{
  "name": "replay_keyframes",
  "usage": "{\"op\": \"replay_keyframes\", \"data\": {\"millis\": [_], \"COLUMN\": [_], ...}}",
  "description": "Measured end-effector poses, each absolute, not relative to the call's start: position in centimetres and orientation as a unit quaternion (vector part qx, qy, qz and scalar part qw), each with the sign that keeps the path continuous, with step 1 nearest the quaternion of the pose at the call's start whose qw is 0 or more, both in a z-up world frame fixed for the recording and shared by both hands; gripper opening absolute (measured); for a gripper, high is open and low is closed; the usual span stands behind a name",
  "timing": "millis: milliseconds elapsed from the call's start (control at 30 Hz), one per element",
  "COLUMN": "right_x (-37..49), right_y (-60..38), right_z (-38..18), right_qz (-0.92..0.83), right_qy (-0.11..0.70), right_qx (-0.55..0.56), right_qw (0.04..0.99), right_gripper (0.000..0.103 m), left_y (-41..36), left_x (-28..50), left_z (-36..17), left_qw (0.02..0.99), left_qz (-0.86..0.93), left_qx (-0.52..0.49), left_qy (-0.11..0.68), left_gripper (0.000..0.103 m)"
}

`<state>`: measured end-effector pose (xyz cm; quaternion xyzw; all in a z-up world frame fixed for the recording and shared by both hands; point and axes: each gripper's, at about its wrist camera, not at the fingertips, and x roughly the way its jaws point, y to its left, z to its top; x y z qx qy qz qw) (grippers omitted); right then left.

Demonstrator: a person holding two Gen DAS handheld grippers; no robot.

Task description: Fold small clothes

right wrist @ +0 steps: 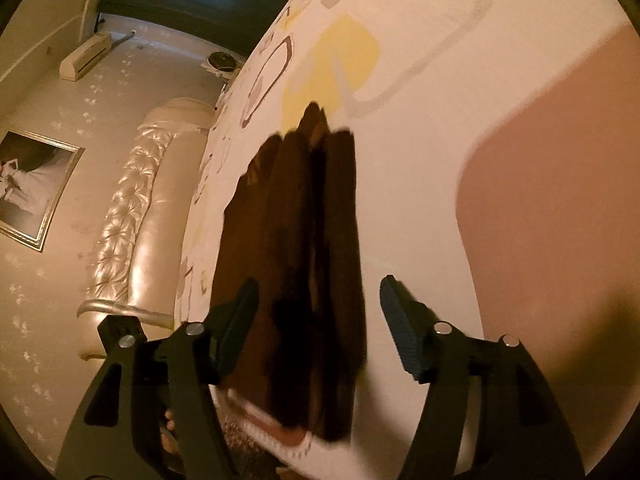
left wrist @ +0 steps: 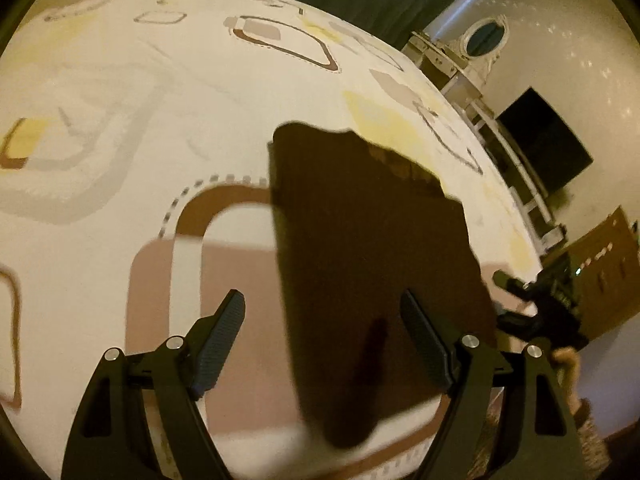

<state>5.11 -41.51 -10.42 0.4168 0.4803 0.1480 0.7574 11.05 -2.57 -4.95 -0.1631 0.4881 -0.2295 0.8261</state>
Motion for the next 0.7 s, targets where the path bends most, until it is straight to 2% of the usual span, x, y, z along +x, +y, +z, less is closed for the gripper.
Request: {"op": "replay_keyframes", "data": {"millis": [133,333,367,400,433,533,633,700], "right_x": [9.1,14.3,14.8,15.2,15.8,16.1,16.4,16.8], "right_y": [-41.8,-40.8,-40.6,-40.2,-39.7,-38.7,-38.9,-38.7], "right_z": [-11.2,-12.0,-12.0,-12.1,-12.4,-12.1,-11.0,-10.1], "right_qz": [0.149,0.172,0.177,0.181,0.187,0.188,0.195,0.194], "right_qy": [0.474,0.48,0.482,0.486,0.496,0.492,0.466,0.452], "right_qx": [0.419,0.409,0.403,0.395,0.383,0.352,0.347,0.326], "right_qw": [0.76,0.757,0.758,0.758,0.756,0.774,0.791,0.807], "right_gripper": [0.063,0.063,0.055,0.029,0.02,0.018,0.016,0.016], "left_y": [-3.5,-5.4,-5.7,-5.9,-6.4,-7.0,-7.0,-7.2], "left_x": [15.4,19.1,19.2,19.3,19.3,19.4,19.9,20.5], "left_z": [-6.1,-7.4,-7.4,-7.4,-7.4,-7.4,-7.0,-6.7], "left_qw": [0.811,0.818,0.822,0.825,0.833,0.843,0.848,0.852], "left_qz": [-0.229,-0.216,-0.215,-0.212,-0.203,-0.2,-0.19,-0.184], "left_qx": [-0.188,-0.164,-0.156,-0.149,-0.128,-0.09,-0.084,-0.082], "left_qy": [0.504,0.507,0.504,0.502,0.499,0.492,0.487,0.483], "left_gripper": [0.079,0.079,0.079,0.067,0.047,0.025,0.019,0.018]}}
